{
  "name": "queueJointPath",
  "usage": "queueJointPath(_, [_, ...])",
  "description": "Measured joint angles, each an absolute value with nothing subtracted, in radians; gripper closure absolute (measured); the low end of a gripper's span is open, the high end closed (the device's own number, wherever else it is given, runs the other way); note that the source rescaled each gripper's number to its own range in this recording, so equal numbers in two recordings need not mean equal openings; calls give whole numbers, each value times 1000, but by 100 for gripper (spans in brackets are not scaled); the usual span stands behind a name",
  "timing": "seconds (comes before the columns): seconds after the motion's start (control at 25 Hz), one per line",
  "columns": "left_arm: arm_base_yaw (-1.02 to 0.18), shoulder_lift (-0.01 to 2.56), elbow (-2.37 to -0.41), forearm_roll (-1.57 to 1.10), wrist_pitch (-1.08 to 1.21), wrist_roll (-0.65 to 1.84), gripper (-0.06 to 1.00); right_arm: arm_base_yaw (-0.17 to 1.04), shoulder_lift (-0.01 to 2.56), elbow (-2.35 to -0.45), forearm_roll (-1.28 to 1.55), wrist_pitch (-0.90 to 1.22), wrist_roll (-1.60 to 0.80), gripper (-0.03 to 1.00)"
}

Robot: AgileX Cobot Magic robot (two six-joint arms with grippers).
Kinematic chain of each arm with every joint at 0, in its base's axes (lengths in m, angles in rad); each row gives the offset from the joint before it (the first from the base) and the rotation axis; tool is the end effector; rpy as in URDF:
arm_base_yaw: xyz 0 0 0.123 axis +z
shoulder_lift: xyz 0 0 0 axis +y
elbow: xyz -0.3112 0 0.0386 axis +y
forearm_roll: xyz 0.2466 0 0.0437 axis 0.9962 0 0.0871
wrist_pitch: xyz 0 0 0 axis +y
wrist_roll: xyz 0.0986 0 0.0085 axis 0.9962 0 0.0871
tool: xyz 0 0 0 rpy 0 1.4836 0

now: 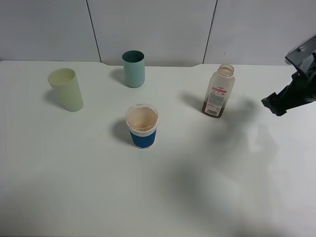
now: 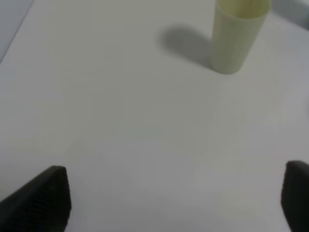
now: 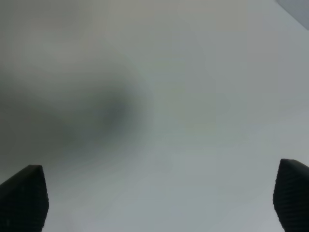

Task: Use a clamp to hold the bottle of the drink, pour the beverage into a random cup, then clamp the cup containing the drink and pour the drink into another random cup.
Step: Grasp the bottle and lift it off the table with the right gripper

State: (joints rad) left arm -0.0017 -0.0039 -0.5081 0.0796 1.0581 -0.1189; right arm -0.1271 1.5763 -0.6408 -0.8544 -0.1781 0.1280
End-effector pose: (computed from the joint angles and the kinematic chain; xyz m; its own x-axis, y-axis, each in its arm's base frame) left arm -0.0292 0.0069 0.2756 -0.4355 -0.0788 -0.8967 -0.0955 0.9946 -0.0410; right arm 0.2941 -0.0243 0.1959 -0.5160 -0.5917 -0.6193 -0.4155 0.8052 -0.4231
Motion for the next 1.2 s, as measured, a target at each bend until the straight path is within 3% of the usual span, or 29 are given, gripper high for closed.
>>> queueJointPath(0.24, [-2, -4, -508, 80, 1058, -119, -1, -99, 1616, -672, -855, -248, 257, 2])
queueJointPath(0.48, [-2, -4, -508, 80, 1058, -119, -1, -99, 1627, -673, -904, -256, 381, 14])
queueJointPath(0.88, [-2, -4, -508, 81, 1058, -119, -1, -85, 1627, -673, -1037, -185, 450, 15])
queueJointPath(1.2, [-2, -4, -508, 81, 1058, -119, -1, -8, 1627, -673, -1209, -189, 512, 15])
